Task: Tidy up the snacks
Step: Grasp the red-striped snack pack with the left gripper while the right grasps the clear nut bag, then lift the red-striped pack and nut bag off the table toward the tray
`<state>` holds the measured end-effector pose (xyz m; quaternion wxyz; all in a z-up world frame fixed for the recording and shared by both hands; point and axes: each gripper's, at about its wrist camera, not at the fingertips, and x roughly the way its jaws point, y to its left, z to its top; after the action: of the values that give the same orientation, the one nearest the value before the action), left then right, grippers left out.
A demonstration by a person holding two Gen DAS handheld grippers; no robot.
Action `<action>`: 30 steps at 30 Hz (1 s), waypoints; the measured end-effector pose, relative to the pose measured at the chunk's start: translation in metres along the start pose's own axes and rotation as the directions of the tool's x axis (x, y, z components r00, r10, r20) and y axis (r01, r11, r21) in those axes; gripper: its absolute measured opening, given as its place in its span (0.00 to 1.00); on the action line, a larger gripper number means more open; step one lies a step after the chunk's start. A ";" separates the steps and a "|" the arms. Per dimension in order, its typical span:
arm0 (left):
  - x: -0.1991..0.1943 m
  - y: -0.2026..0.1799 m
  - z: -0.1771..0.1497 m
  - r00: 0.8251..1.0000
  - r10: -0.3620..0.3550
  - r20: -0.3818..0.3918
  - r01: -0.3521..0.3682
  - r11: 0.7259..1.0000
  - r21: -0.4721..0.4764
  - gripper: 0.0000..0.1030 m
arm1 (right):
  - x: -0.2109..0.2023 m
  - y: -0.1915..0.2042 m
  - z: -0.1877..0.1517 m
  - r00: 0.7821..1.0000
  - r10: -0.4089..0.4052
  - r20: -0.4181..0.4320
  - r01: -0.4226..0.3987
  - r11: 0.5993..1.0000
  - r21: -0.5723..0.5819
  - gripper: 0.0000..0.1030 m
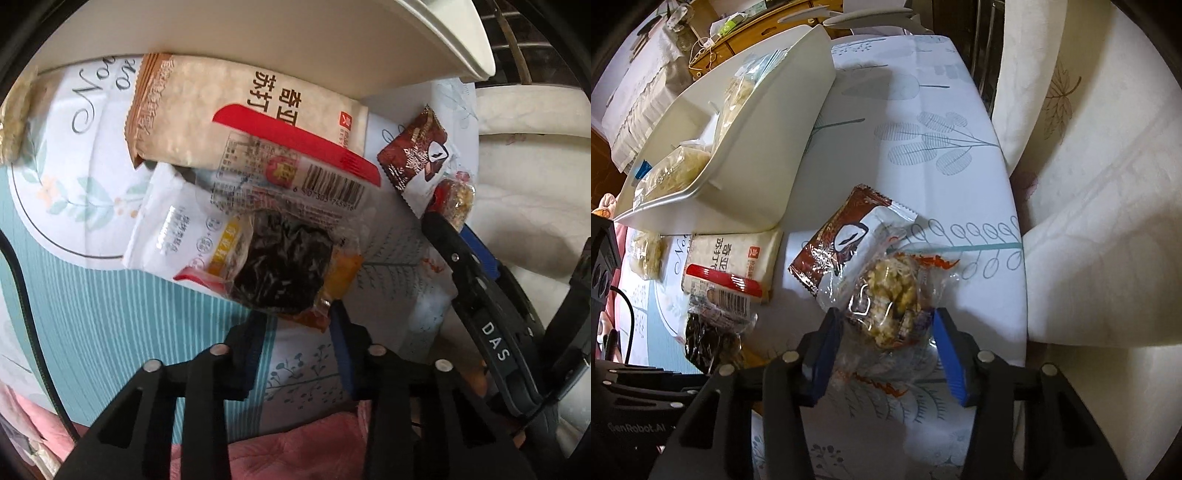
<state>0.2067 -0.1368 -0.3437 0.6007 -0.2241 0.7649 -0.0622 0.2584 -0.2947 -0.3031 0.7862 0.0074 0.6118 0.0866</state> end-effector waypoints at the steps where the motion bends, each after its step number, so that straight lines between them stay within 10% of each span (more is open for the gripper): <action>1: 0.002 -0.001 -0.005 1.000 -0.008 -0.001 0.008 1.000 0.001 0.24 | -0.001 0.000 -0.002 1.000 0.003 0.000 -0.003 1.000 0.002 0.48; 4: 0.002 0.004 -0.013 0.999 -0.043 0.005 0.043 0.999 0.001 0.08 | -0.002 -0.001 -0.005 1.000 0.010 -0.002 -0.010 1.000 0.008 0.48; 15: -0.023 0.027 -0.030 0.994 -0.075 0.081 0.076 0.997 -0.003 0.08 | -0.010 -0.005 -0.023 1.000 0.018 -0.009 -0.018 0.999 0.038 0.47; 30: -0.078 0.011 0.006 0.965 0.051 0.259 -0.101 0.977 0.185 0.81 | -0.030 -0.022 -0.043 0.999 0.046 0.016 -0.047 0.992 0.119 0.47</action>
<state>0.2237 -0.0934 -0.2800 0.7142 -0.1400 0.6804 -0.0852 0.2125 -0.3252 -0.2877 0.7863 0.0692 0.6102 0.0681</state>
